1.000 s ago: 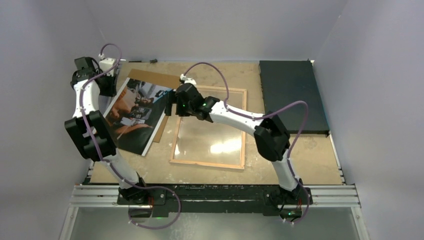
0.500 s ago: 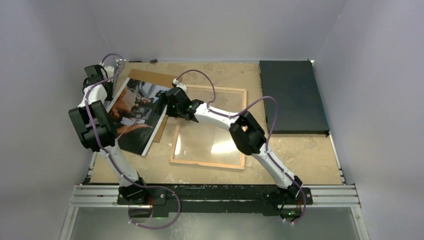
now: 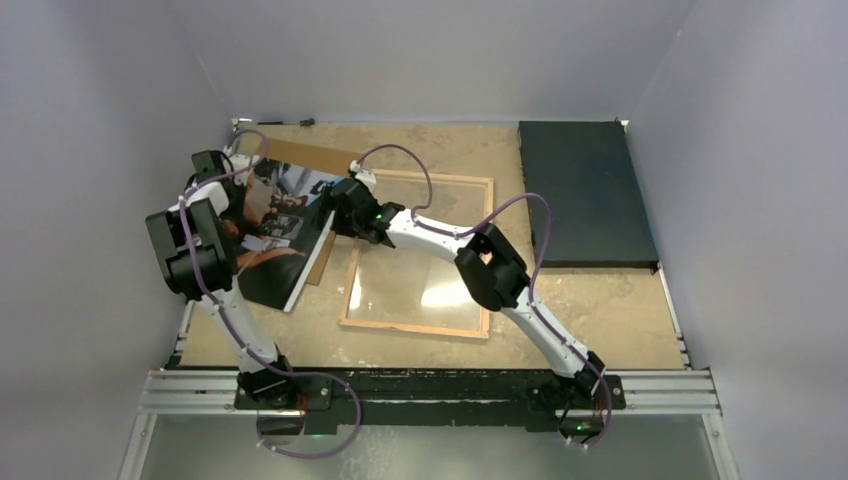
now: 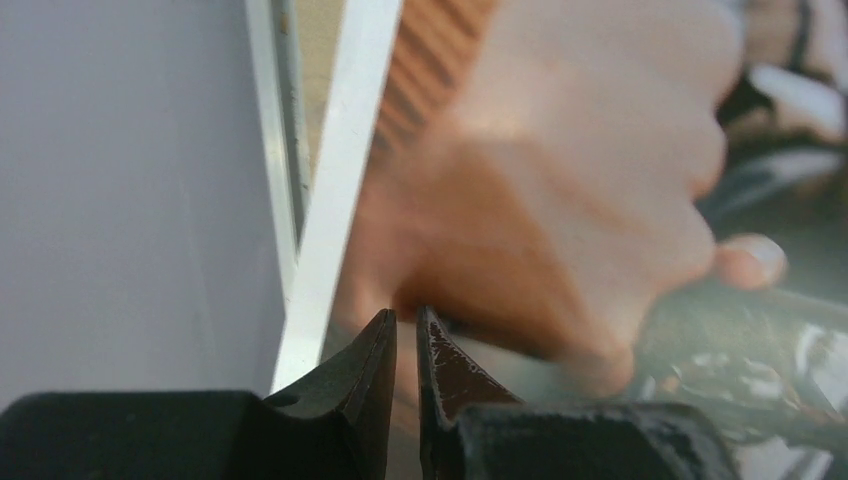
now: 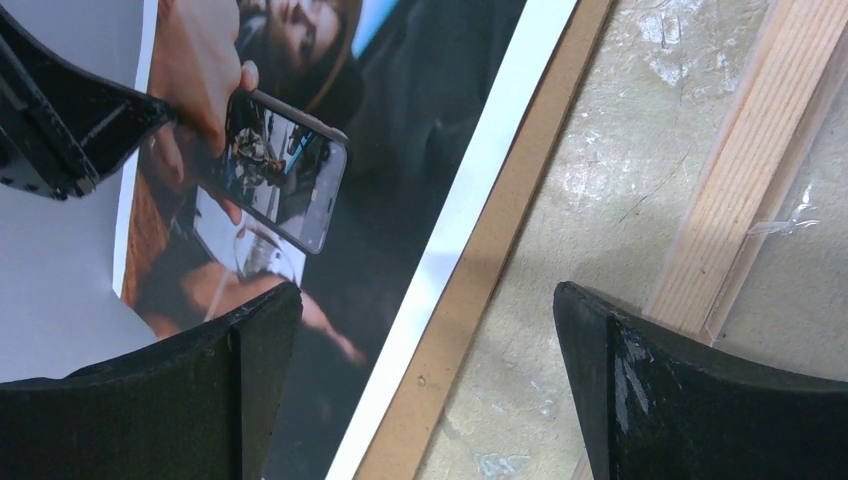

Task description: Put the photo into the frame

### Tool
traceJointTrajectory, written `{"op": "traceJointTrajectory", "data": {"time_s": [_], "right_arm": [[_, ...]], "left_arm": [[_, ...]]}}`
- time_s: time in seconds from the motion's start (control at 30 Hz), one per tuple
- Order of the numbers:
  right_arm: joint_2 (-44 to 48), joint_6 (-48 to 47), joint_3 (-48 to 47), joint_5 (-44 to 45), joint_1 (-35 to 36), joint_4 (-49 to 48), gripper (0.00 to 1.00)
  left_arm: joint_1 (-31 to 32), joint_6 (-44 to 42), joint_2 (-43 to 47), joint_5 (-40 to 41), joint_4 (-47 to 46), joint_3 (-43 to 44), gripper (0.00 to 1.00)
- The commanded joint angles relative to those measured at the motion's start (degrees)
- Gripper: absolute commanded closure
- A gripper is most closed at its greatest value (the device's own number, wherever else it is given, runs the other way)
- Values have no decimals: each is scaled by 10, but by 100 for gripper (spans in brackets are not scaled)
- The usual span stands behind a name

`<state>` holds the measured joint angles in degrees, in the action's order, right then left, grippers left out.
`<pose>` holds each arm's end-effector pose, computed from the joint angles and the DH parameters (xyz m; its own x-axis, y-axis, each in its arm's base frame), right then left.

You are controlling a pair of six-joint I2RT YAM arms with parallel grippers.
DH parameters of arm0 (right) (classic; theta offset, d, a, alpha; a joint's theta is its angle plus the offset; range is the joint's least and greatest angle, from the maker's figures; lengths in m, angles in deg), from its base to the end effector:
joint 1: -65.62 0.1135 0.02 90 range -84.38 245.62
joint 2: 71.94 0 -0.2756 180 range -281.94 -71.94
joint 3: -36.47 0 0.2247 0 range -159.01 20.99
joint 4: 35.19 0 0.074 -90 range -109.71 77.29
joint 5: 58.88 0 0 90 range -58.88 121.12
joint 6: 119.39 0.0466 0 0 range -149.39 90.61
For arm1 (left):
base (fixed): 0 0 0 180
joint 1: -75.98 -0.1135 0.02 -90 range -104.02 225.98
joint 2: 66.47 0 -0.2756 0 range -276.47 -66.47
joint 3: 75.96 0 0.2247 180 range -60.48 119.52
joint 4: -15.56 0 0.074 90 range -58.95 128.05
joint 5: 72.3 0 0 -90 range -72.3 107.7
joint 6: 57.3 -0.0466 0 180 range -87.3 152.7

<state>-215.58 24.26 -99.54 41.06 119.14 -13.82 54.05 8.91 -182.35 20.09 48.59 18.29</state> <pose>0.3451 0.4531 0.1889 -0.7364 0.3384 -0.5858 -0.1841 0.7330 0.6548 0.3879 0.1583 0.1803 -0.8520 0.0915 -0.5156 -0.0567 0.9627 0.2645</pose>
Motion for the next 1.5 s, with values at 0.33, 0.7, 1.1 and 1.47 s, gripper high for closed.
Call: {"op": "traceJointTrajectory", "data": {"time_s": [0.33,0.7,1.1,1.47], "right_arm": [[4,39,3,15,0,39,1],[51,44,92,4,3,-14,1],[78,45,145,4,3,-49,1],[95,48,173,4,4,-68,1]], "left_arm": [[7,-74,141,-41,77,-26,77],[0,-94,15,159,-105,38,71],[0,-125,-17,218,-206,10,80],[-6,-113,-59,187,-155,12,81]]}}
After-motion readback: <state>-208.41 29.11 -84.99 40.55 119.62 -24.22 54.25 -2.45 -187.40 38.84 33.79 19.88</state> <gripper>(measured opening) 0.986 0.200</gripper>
